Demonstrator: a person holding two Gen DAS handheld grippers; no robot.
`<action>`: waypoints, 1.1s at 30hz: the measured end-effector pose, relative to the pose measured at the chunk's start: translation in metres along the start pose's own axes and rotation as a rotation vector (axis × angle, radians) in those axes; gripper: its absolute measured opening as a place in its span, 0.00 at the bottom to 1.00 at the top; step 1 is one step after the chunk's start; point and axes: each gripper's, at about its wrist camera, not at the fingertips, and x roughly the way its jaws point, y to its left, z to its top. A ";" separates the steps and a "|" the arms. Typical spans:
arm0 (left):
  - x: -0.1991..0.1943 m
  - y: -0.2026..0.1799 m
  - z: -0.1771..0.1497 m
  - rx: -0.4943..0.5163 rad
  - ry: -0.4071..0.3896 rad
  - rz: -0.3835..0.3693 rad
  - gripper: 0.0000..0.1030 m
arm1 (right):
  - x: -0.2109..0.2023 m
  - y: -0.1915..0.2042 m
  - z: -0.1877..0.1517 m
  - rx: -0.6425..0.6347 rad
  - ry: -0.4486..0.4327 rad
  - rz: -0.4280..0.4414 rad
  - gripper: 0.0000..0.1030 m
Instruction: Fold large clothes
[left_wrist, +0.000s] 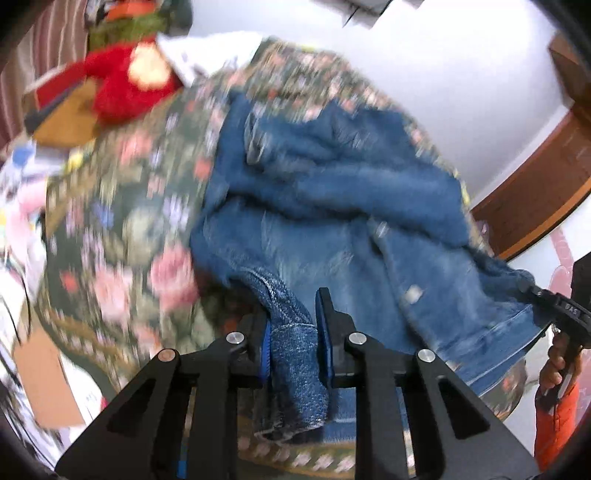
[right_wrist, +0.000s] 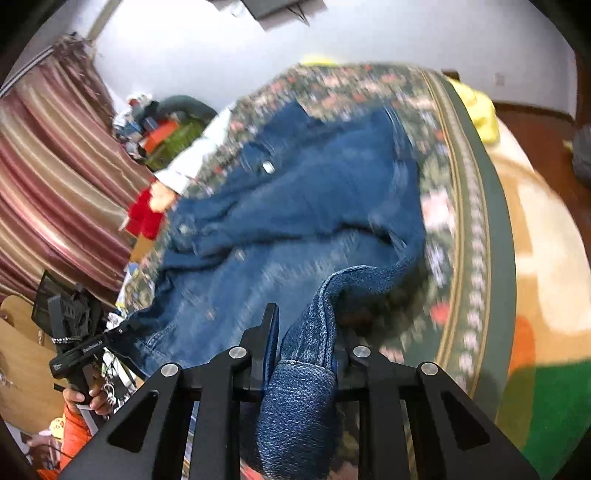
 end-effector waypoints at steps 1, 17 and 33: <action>-0.004 -0.003 0.008 0.006 -0.018 -0.007 0.20 | -0.001 0.004 0.007 -0.012 -0.015 0.004 0.18; 0.017 0.005 0.169 -0.088 -0.196 0.035 0.18 | 0.041 0.005 0.153 0.003 -0.223 -0.079 0.16; 0.199 0.068 0.237 -0.182 -0.016 0.220 0.18 | 0.219 -0.048 0.229 -0.030 -0.130 -0.310 0.16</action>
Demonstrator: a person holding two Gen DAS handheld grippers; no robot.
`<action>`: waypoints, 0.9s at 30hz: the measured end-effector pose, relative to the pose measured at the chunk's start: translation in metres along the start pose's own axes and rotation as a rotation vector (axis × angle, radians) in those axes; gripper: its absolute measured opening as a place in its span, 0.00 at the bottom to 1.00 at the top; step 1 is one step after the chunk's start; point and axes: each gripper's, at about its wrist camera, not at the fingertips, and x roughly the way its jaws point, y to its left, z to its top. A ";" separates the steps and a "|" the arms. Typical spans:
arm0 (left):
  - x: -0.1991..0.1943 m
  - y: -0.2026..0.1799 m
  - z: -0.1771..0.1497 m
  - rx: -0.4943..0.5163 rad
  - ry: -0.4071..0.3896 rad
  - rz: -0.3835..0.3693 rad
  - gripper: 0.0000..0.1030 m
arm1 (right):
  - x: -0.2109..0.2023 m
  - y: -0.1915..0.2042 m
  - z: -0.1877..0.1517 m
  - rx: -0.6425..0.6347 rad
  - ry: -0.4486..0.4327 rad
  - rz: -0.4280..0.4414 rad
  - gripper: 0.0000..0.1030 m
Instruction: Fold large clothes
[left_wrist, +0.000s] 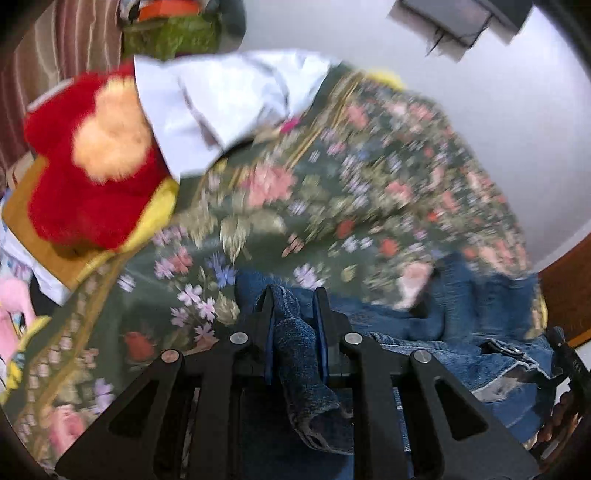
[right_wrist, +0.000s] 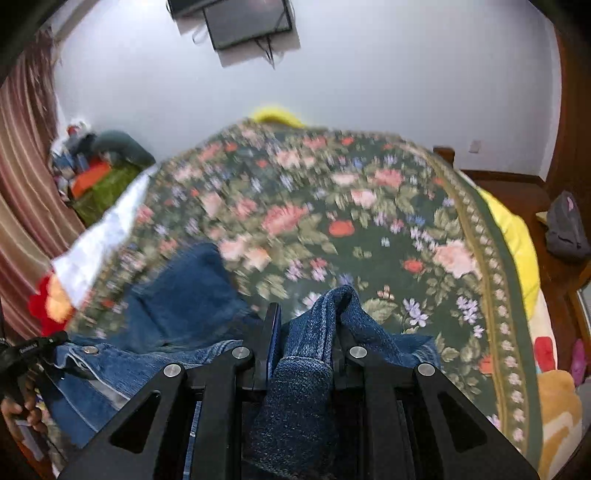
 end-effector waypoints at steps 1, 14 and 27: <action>0.013 0.003 -0.002 -0.006 0.019 0.016 0.18 | 0.008 -0.002 -0.003 -0.005 0.015 -0.002 0.16; -0.006 -0.014 -0.026 0.284 0.025 0.178 0.52 | -0.013 0.000 -0.013 -0.194 0.163 0.025 0.18; -0.125 -0.022 -0.033 0.359 -0.107 0.175 0.63 | -0.112 -0.011 -0.017 -0.209 0.094 -0.036 0.18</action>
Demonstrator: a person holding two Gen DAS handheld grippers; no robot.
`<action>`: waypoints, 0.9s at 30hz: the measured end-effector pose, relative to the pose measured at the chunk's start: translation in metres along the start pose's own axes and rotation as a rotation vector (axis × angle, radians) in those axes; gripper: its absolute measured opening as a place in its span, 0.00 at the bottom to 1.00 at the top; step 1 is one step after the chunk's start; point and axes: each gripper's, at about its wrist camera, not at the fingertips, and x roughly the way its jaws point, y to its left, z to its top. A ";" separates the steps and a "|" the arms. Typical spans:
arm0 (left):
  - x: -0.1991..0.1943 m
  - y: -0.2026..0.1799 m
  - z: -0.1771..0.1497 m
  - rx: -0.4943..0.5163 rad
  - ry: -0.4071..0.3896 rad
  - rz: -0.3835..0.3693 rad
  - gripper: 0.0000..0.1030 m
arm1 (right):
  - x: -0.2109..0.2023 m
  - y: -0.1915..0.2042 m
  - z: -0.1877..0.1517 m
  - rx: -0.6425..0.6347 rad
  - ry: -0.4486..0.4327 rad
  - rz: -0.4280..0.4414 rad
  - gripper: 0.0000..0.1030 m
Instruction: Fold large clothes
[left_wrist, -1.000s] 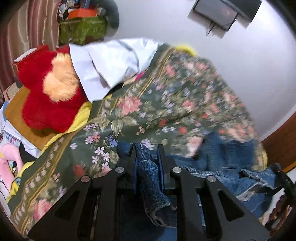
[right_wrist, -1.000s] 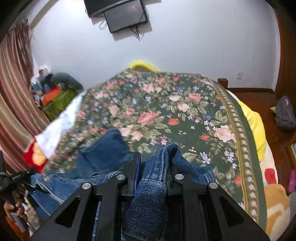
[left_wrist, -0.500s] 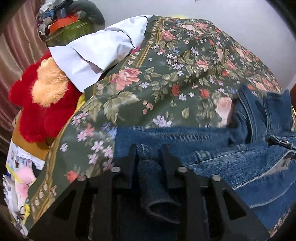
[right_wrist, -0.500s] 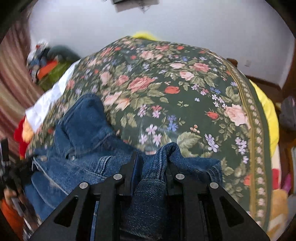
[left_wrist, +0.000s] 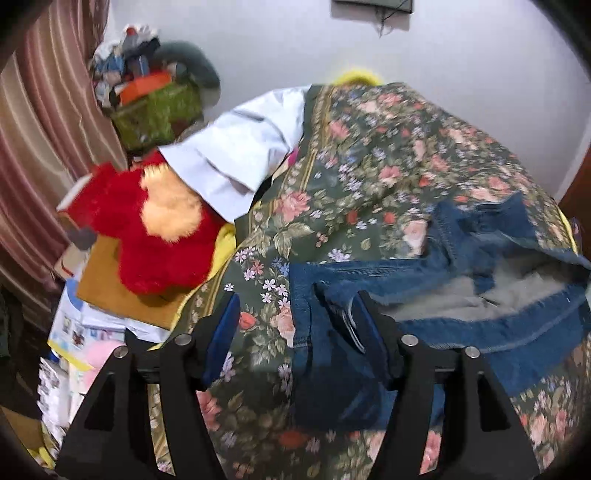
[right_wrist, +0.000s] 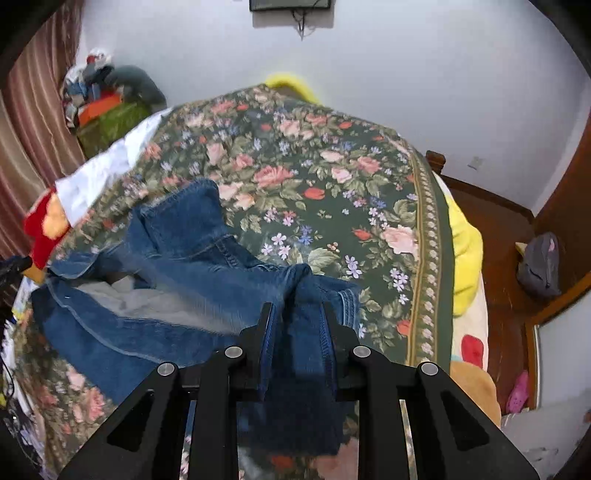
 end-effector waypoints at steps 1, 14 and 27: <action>-0.006 -0.003 -0.001 0.012 -0.007 -0.006 0.63 | -0.007 0.001 -0.003 -0.004 -0.009 0.008 0.18; 0.009 -0.093 -0.054 0.174 0.077 -0.137 0.66 | -0.003 0.054 -0.053 -0.122 0.045 0.131 0.18; 0.088 -0.151 -0.051 0.254 0.117 -0.100 0.67 | 0.079 0.116 -0.049 -0.238 0.067 0.119 0.18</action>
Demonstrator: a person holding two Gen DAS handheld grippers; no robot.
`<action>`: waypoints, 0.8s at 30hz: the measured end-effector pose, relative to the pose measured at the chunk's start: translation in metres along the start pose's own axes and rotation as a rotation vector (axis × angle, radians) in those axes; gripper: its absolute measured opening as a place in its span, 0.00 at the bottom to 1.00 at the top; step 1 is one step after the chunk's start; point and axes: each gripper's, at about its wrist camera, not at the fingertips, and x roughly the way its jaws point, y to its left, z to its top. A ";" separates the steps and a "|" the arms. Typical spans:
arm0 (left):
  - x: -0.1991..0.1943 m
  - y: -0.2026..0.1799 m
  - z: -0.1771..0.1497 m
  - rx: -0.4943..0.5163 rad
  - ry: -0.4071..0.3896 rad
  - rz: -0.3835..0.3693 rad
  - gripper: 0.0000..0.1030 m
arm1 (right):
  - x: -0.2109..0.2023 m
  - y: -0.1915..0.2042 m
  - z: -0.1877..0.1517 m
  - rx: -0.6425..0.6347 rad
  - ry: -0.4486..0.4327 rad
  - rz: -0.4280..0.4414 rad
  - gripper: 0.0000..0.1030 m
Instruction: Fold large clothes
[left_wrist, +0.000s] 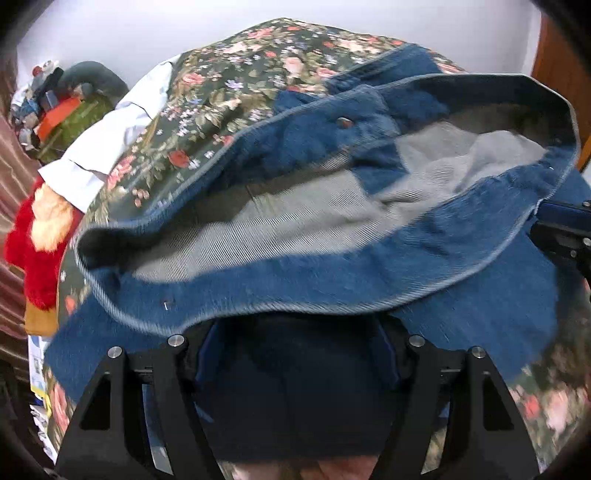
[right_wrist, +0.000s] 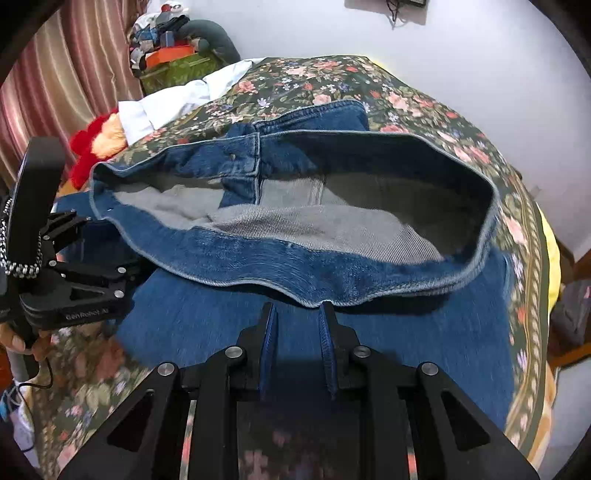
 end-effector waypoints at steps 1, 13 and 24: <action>0.003 0.003 0.005 -0.005 -0.001 0.005 0.66 | 0.007 0.000 0.008 -0.015 0.007 -0.005 0.18; 0.018 0.055 0.083 -0.147 -0.050 0.010 0.56 | 0.013 -0.048 0.080 0.200 -0.178 -0.079 0.18; -0.064 0.079 0.081 -0.214 -0.171 0.019 0.64 | -0.048 -0.055 0.063 0.231 -0.175 -0.028 0.18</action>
